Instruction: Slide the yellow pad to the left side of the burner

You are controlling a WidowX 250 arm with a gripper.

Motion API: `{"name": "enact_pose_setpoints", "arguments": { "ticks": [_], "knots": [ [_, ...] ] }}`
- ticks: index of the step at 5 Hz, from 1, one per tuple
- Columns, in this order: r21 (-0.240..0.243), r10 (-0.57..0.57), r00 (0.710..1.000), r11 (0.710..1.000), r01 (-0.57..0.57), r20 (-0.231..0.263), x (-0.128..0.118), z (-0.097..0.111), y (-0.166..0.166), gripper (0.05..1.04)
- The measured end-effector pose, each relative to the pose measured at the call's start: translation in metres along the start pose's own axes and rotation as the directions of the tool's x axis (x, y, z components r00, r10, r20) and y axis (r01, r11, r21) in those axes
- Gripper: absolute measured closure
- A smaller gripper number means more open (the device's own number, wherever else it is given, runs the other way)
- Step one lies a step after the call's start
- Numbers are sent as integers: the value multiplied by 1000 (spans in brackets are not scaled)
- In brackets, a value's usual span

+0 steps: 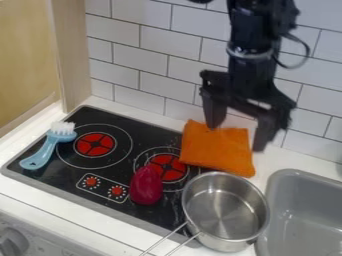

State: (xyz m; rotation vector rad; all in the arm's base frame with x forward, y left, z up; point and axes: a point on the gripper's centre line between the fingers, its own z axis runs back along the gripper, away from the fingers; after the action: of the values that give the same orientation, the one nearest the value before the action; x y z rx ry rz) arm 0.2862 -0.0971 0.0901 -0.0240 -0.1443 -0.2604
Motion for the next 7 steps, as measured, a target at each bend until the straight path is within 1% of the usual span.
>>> {"name": "enact_pose_setpoints", "arguments": {
  "ticks": [1,2,3,4,5,7],
  "knots": [
    [-15,26,1000,1000,-26,-2,16,-9,11,85],
    [-36,62,998,997,-62,6,32,-20,24,85],
    [-27,52,999,998,-52,-10,41,-35,30,85],
    [-20,46,997,999,-47,-60,38,-52,36,85],
    [-17,68,994,997,-70,-87,35,-64,45,85],
    [-13,75,992,997,-76,-101,33,-78,48,85]
  ]
}}
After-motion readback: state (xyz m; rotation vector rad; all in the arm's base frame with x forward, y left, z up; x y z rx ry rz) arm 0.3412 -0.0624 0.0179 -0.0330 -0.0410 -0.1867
